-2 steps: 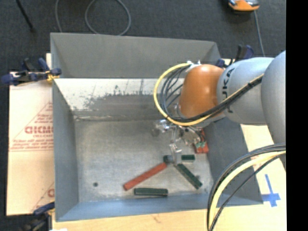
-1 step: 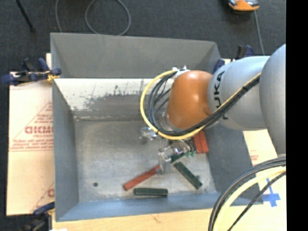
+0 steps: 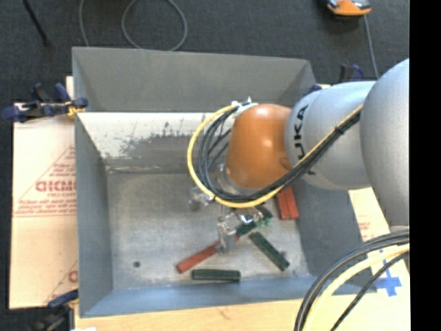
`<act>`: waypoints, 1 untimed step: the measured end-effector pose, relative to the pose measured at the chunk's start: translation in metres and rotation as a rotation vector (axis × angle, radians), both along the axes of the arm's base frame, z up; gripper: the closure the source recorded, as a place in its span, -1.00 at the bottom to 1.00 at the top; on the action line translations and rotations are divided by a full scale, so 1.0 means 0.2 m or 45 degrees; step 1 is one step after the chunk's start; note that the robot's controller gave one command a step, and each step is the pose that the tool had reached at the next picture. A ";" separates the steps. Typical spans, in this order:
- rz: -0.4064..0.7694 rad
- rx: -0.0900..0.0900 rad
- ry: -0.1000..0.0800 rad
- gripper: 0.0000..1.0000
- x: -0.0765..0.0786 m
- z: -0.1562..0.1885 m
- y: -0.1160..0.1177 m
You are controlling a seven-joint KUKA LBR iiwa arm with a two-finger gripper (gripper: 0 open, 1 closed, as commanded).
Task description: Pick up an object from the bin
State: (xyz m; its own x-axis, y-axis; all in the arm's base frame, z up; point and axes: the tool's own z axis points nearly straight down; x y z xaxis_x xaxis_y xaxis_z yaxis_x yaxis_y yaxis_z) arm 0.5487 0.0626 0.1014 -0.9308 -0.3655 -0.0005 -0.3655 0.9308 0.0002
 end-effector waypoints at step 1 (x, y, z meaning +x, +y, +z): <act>-0.003 0.001 0.001 -1.00 -0.05 -0.16 -0.07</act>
Offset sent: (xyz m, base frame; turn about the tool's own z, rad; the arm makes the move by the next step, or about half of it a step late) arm -0.0101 -0.0137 -0.0314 -0.0017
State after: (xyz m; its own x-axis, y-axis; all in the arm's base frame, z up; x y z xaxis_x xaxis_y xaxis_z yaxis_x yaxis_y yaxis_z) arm 0.5388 0.0480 0.0692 -0.9317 -0.3633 0.0001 -0.3633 0.9317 0.0010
